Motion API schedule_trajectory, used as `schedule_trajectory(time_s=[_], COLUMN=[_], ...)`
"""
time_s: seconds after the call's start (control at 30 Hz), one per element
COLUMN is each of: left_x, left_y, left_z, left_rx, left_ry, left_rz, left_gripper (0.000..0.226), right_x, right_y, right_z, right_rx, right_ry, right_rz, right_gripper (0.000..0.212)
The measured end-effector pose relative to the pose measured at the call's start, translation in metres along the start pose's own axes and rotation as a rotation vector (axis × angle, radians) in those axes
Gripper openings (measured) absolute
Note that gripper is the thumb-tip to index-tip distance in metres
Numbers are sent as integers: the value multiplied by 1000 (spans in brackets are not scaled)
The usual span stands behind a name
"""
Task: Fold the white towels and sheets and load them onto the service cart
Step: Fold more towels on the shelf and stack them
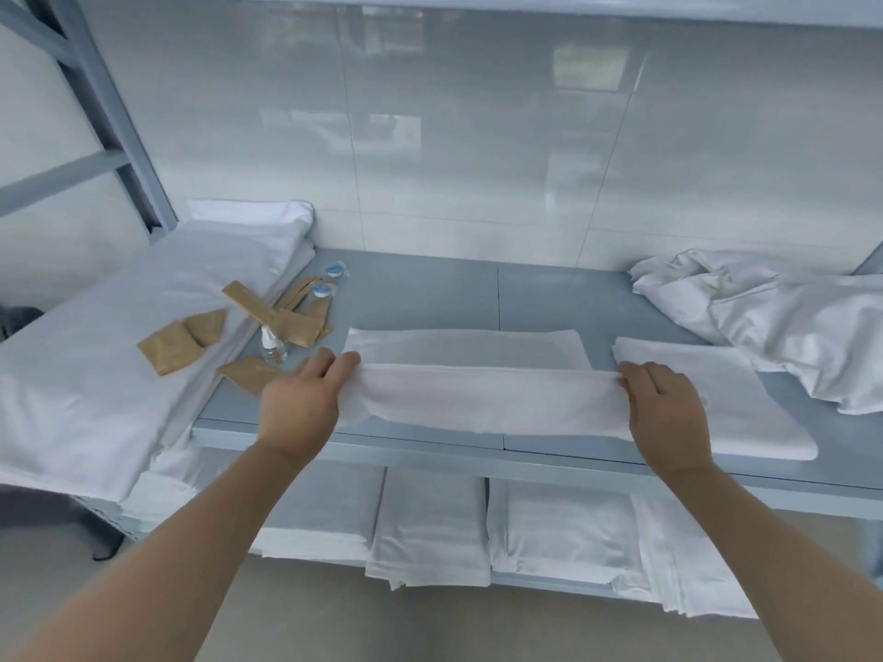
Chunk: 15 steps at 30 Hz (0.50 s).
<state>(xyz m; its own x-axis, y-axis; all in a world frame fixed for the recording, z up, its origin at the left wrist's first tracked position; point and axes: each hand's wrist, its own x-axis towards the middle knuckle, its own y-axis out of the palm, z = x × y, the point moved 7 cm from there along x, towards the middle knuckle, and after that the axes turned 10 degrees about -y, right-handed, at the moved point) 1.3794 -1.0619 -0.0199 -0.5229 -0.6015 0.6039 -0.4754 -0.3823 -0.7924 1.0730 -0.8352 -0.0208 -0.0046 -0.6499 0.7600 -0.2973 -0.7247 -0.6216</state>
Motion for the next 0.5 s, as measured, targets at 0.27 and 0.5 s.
schedule_trajectory(time_s=[0.27,0.5], left_x=[57,125], left_y=[52,116], left_z=[17,37], left_rx=[86,151], left_ry=[214,311], left_rz=[92,124], left_gripper=[56,65], right_x=[47,93], right_y=[59,140], right_z=[-28,-53], right_rx=[-90,-55], right_ry=[-173,-186], right_rz=[111,313], right_gripper=[42,63])
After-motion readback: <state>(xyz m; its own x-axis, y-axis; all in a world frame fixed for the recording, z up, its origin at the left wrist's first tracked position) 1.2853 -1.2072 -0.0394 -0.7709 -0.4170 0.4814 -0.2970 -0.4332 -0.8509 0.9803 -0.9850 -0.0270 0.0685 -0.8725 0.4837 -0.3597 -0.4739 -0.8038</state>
